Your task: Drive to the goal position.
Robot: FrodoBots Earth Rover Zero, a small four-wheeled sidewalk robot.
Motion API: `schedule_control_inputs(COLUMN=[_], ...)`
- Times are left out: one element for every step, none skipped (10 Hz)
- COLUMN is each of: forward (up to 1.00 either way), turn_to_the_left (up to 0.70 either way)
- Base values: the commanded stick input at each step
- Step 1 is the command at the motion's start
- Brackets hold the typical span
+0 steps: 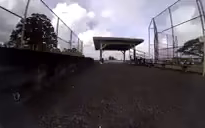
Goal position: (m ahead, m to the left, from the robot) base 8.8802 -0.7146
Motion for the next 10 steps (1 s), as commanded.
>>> schedule_control_inputs(forward=[0.85, 0.85, 0.85, 0.85, 0.85, 0.85, 0.85, 0.85, 0.85, 0.85], turn_to_the_left=[0.0, 0.0, 0.02, 0.02, 0.02, 0.02, 0.0, 0.0, 0.0, 0.0])
